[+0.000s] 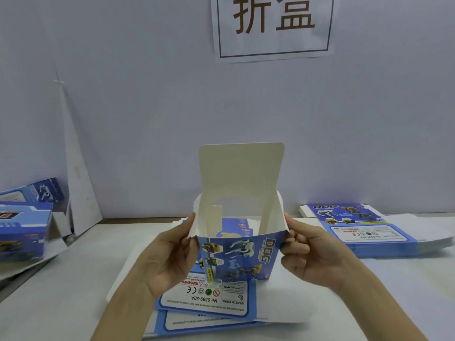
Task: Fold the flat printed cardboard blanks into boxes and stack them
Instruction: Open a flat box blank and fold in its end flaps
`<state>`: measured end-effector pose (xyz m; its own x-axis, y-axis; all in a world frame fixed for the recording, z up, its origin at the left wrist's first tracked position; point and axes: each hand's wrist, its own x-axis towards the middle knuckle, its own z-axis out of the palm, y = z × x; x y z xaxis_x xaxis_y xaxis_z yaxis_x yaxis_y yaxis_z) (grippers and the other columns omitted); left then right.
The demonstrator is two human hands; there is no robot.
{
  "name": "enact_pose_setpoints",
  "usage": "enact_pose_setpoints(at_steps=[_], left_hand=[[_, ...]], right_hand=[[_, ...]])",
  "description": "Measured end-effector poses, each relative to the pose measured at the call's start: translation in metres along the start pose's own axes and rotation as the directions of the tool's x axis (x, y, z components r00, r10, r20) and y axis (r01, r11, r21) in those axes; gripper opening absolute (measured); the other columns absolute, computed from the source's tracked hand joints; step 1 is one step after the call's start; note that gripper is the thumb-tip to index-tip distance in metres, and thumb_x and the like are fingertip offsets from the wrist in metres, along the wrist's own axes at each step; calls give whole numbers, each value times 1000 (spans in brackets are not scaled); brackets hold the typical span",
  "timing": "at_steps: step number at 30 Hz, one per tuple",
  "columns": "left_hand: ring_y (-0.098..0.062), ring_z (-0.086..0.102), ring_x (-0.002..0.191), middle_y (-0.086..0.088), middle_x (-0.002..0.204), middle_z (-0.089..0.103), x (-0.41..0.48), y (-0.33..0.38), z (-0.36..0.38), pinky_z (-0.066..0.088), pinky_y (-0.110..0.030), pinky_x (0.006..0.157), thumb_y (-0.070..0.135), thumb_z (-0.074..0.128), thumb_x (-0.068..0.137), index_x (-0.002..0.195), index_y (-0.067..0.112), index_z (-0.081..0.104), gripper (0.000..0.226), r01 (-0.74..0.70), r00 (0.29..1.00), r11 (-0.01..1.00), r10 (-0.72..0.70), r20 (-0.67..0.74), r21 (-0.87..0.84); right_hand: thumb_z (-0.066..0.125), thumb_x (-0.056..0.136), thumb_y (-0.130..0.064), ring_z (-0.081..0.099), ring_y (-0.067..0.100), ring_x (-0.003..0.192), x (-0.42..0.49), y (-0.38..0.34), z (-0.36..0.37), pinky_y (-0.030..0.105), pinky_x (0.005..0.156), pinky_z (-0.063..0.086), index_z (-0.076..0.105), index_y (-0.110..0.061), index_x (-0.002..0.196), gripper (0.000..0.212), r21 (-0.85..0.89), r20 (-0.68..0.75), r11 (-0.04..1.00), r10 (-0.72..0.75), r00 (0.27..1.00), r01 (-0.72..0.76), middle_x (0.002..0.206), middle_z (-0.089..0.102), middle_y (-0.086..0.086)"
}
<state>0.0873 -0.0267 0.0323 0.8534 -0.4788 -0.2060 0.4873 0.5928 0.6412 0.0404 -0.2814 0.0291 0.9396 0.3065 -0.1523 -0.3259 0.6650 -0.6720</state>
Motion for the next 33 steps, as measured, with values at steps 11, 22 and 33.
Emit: enact_pose_setpoints(at_steps=[11,22,33], left_hand=[[-13,62,46,-13,83,71,-6,0,11,50,-19,37,23,83,49,86,2,74,44,-121,984,981,139,-110,154],[11,40,126,21,137,46,-10,-31,29,28,6,93,49,39,95,137,27,45,48,-486,417,-126,836,356,865],[-10,64,60,-1,105,73,1,-50,22,44,-11,45,44,33,95,137,17,48,52,-539,350,-12,906,236,842]], right_hand=[[79,56,-36,52,10,46,-7,-6,15,20,38,39,61,-14,92,45,-408,-278,876,-388,879,257,72,62,0],[39,99,-34,24,-7,135,-7,19,26,-12,88,18,27,-35,141,44,-910,412,-292,-724,553,296,137,30,-29],[49,92,3,57,-14,99,2,25,13,0,63,44,48,-21,138,51,-920,274,-37,-771,574,390,113,54,-33]])
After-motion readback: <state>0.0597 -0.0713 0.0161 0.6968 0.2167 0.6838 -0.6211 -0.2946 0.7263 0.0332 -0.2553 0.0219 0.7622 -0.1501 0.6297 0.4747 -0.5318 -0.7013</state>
